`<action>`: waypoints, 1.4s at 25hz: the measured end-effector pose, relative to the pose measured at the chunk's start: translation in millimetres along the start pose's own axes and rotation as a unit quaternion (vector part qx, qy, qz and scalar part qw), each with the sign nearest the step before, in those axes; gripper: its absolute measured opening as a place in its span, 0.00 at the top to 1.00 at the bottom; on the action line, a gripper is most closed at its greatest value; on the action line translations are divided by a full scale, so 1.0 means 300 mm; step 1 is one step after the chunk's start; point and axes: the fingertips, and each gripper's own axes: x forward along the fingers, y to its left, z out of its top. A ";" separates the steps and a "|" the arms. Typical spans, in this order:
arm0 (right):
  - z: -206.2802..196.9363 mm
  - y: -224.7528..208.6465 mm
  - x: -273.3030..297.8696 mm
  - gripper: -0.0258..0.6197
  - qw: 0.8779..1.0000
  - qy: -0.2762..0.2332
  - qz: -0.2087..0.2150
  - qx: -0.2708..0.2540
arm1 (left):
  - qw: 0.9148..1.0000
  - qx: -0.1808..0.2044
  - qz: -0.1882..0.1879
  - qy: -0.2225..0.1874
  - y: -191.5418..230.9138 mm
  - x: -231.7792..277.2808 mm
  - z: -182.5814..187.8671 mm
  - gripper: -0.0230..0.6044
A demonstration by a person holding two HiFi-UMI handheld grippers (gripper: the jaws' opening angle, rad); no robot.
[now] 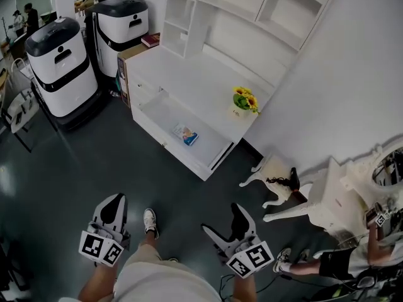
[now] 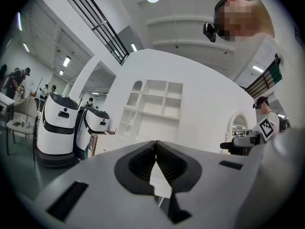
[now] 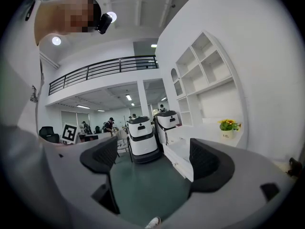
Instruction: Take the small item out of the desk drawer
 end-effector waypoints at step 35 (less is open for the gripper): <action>0.034 -0.532 0.936 0.24 0.987 0.134 -0.041 -0.082 | 0.994 -0.062 -0.081 0.031 0.417 1.006 0.032 0.94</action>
